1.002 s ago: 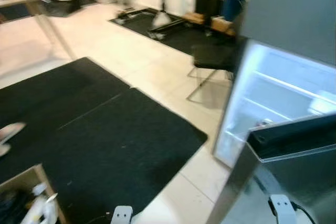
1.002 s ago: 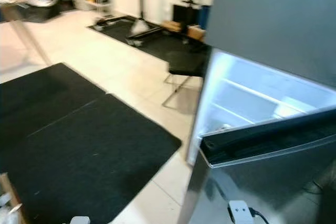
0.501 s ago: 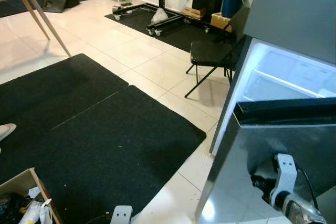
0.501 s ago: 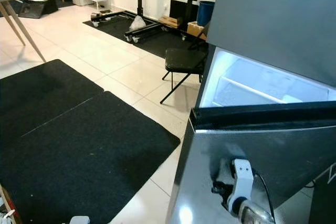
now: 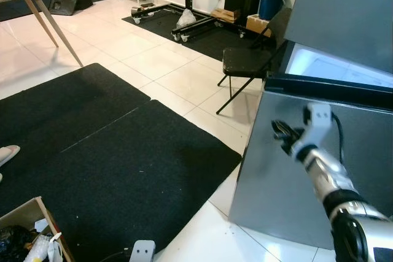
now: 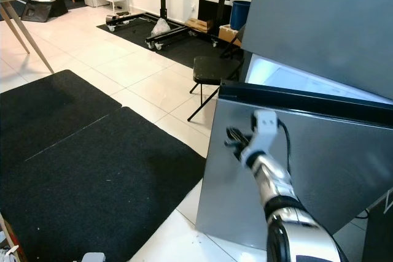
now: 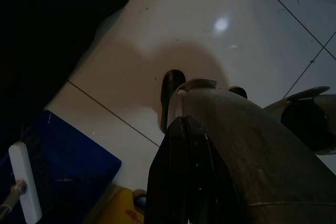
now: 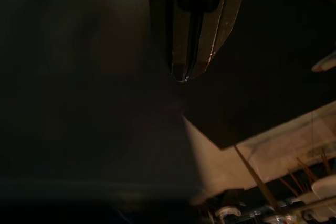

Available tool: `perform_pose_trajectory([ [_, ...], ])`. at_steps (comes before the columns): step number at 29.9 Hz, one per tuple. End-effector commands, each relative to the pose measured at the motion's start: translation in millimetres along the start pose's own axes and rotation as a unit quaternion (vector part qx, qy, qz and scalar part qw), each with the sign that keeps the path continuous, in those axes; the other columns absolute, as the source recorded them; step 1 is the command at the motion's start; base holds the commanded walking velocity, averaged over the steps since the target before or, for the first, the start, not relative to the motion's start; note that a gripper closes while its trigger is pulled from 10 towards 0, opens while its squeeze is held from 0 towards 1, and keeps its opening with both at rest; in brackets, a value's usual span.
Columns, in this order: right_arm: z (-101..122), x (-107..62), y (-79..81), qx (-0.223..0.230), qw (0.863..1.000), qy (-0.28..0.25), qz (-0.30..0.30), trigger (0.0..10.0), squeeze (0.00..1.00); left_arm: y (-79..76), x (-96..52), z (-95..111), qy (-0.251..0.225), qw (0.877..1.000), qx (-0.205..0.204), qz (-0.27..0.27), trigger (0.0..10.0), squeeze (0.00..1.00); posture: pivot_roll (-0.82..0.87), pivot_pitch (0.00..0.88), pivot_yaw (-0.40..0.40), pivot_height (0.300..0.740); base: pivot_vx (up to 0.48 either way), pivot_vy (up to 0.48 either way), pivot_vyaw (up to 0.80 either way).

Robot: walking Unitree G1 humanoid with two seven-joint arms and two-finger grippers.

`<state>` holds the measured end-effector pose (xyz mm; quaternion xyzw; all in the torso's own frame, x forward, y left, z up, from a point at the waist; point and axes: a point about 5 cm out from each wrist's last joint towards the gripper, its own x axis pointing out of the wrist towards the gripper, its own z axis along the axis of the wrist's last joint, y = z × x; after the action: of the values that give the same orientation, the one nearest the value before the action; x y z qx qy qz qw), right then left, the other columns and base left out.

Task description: Restocking fridge

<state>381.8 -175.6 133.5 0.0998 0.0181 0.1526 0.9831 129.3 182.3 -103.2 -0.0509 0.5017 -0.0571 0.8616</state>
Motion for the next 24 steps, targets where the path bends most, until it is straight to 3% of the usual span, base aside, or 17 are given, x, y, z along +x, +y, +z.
perform_pose_trajectory([
  [1,8,6.0,0.9,-0.030,0.999,0.005,-0.027,10.0,0.00,-0.9,-2.6,-15,0.026,1.000,-0.002,-0.001,10.0,0.00,0.00,0.000,-0.063,0.740,0.000,0.000,0.00],
  [6,18,11.2,-1.2,-0.065,0.996,0.006,-0.067,10.0,0.00,-1.1,-2.9,-16,0.026,1.000,-0.005,0.001,10.0,0.00,0.00,0.000,-0.073,0.740,0.000,0.000,0.00],
  [9,-9,0.6,-5.7,-0.072,0.993,0.065,-0.064,10.0,0.00,-1.6,-3.1,-17,0.025,1.000,-0.008,0.003,10.0,0.00,0.00,0.000,-0.073,0.740,0.000,0.000,0.00],
  [10,-9,0.6,-5.7,-0.072,0.993,0.065,-0.064,10.0,0.00,-1.6,-3.1,-17,0.025,1.000,-0.008,0.003,10.0,0.00,0.00,0.000,-0.073,0.740,0.000,0.000,0.00],
  [11,-24,-6.5,-7.8,-0.082,0.990,0.098,-0.063,10.0,0.00,-1.7,-3.1,-17,0.025,1.000,-0.008,0.004,10.0,0.00,0.00,0.000,-0.072,0.740,0.000,0.000,0.00],
  [12,-63,-29.8,-15.3,-0.118,0.975,0.181,-0.060,10.0,0.00,-2.7,-2.7,-17,0.023,1.000,-0.010,0.003,10.0,0.00,-0.01,0.000,-0.073,0.740,0.000,0.000,0.00],
  [13,-78,-41.5,-19.7,-0.120,0.968,0.211,-0.068,10.0,0.00,-2.9,-2.5,-16,0.022,1.000,-0.010,0.004,10.0,0.00,-0.01,0.000,-0.073,0.740,0.000,0.000,0.00],
  [14,-78,-41.5,-19.7,-0.120,0.968,0.211,-0.068,10.0,0.00,-2.9,-2.5,-16,0.022,1.000,-0.010,0.004,10.0,0.00,-0.01,0.000,-0.073,0.740,0.000,0.000,0.00],
  [16,-101,-62.7,-28.2,-0.120,0.955,0.256,-0.091,10.0,0.00,-3.4,-2.2,-15,0.021,1.000,-0.010,0.004,10.0,0.00,-0.01,0.000,-0.071,0.740,0.000,0.000,0.00],
  [17,-101,-62.7,-28.2,-0.120,0.955,0.256,-0.091,10.0,0.00,-3.4,-2.2,-15,0.021,1.000,-0.010,0.004,10.0,0.00,-0.01,0.000,-0.071,0.740,0.000,0.000,0.00],
  [18,-118,-81.4,-34.1,-0.117,0.943,0.291,-0.108,10.0,0.00,-3.5,-2.0,-15,0.021,1.000,-0.008,0.004,10.0,0.00,-0.01,0.000,-0.072,0.740,0.000,0.000,0.00],
  [19,-146,-115.6,-41.9,-0.109,0.920,0.350,-0.136,10.0,0.00,-3.8,-1.5,-13,0.020,1.000,-0.006,0.004,10.0,0.00,-0.01,0.000,-0.072,0.740,0.000,0.000,0.00],
  [20,-146,-115.6,-41.9,-0.109,0.920,0.350,-0.136,10.0,0.00,-3.8,-1.5,-13,0.020,1.000,-0.006,0.004,10.0,0.00,-0.01,0.000,-0.072,0.740,0.000,0.000,0.00],
  [22,-166,-145.1,-46.3,-0.100,0.899,0.395,-0.159,10.0,0.00,-3.7,-1.3,-12,0.018,1.000,-0.007,0.005,10.0,0.00,-0.01,0.000,-0.074,0.740,0.000,0.000,0.00],
  [23,-166,-145.1,-46.3,-0.100,0.899,0.395,-0.159,10.0,0.00,-3.7,-1.3,-12,0.018,1.000,-0.007,0.005,10.0,0.00,-0.01,0.000,-0.074,0.740,0.000,0.000,0.00],
  [24,-174,-157.9,-47.6,-0.098,0.890,0.414,-0.167,10.0,0.00,-3.7,-1.2,-12,0.018,1.000,-0.006,0.004,10.0,0.00,-0.01,0.000,-0.074,0.740,0.000,0.000,0.00],
])
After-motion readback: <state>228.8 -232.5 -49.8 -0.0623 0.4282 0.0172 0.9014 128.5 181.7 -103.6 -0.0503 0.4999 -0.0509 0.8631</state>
